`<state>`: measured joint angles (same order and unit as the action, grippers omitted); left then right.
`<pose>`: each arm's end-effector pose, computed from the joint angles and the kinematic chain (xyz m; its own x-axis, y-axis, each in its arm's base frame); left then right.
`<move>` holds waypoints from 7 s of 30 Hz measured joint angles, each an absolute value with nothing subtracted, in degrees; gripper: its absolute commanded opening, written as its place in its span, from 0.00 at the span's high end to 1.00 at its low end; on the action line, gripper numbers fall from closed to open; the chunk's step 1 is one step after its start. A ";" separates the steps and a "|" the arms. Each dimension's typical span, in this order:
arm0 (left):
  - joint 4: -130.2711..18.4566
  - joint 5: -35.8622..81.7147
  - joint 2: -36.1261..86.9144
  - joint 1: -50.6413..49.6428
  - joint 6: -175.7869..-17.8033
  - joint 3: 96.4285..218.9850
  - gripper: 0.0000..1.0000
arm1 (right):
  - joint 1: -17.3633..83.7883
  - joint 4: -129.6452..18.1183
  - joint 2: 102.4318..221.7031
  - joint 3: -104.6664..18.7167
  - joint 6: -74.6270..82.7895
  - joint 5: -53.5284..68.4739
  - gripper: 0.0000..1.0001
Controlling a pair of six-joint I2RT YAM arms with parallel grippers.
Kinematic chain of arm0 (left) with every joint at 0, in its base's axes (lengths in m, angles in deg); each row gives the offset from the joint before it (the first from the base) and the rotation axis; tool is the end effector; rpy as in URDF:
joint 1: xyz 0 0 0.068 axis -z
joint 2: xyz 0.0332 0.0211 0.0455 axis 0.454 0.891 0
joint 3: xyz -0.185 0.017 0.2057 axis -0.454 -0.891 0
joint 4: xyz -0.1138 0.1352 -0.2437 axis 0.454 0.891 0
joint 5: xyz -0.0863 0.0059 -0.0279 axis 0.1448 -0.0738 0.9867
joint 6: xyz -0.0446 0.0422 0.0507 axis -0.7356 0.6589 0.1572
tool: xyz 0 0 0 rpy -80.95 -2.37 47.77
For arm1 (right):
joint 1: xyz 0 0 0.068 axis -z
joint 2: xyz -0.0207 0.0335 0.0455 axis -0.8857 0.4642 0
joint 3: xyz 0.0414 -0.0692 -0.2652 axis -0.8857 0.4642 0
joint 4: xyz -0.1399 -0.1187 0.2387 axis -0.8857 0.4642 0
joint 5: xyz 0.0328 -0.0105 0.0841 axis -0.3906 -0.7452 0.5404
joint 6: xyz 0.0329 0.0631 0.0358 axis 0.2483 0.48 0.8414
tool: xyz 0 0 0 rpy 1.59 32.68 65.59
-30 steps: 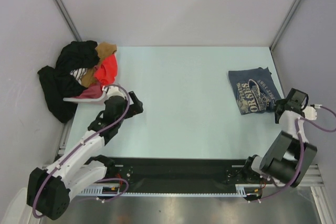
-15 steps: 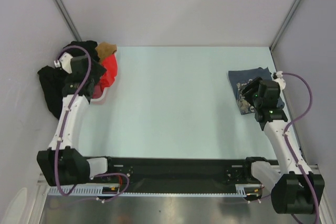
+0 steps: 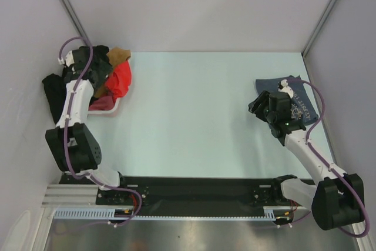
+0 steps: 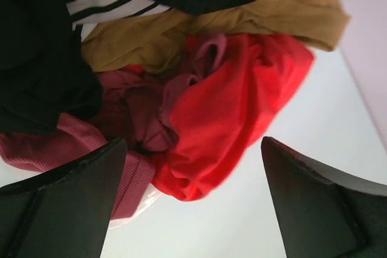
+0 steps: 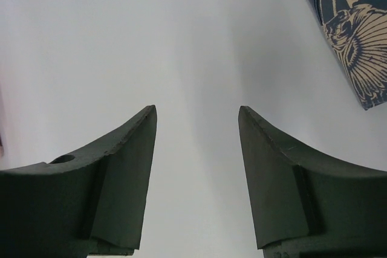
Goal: Fold and stack the tank tops
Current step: Grab the tank top from the pile, then move the tank top to the center of the board, then flatten the tank top out
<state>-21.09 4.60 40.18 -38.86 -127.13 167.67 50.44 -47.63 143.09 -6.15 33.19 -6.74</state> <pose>0.4091 0.0980 0.3087 -0.2539 -0.7254 -0.6397 -0.6739 0.6071 -0.4210 0.2973 0.0546 0.2171 -0.4847 0.4935 -0.7222 0.2154 0.8675 0.4483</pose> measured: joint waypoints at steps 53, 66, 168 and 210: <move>-16.15 -5.67 4.44 -39.01 -130.10 179.69 1.00 | 50.18 -49.40 148.05 -5.54 33.67 -6.23 0.41; -26.21 8.38 -4.98 -39.01 -132.09 177.63 1.00 | 50.18 -49.46 149.56 -5.54 33.65 -6.08 0.42; -9.66 -12.19 -16.08 -9.44 -125.22 140.85 0.00 | 11.71 -45.57 216.12 -73.38 3.92 8.56 0.95; -32.31 7.40 5.19 3.13 -128.72 120.24 0.05 | 30.02 -39.37 146.04 -4.40 22.89 -1.86 0.55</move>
<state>-32.31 7.40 5.19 3.13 -128.72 120.24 30.02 -39.37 146.04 -4.40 22.89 -1.86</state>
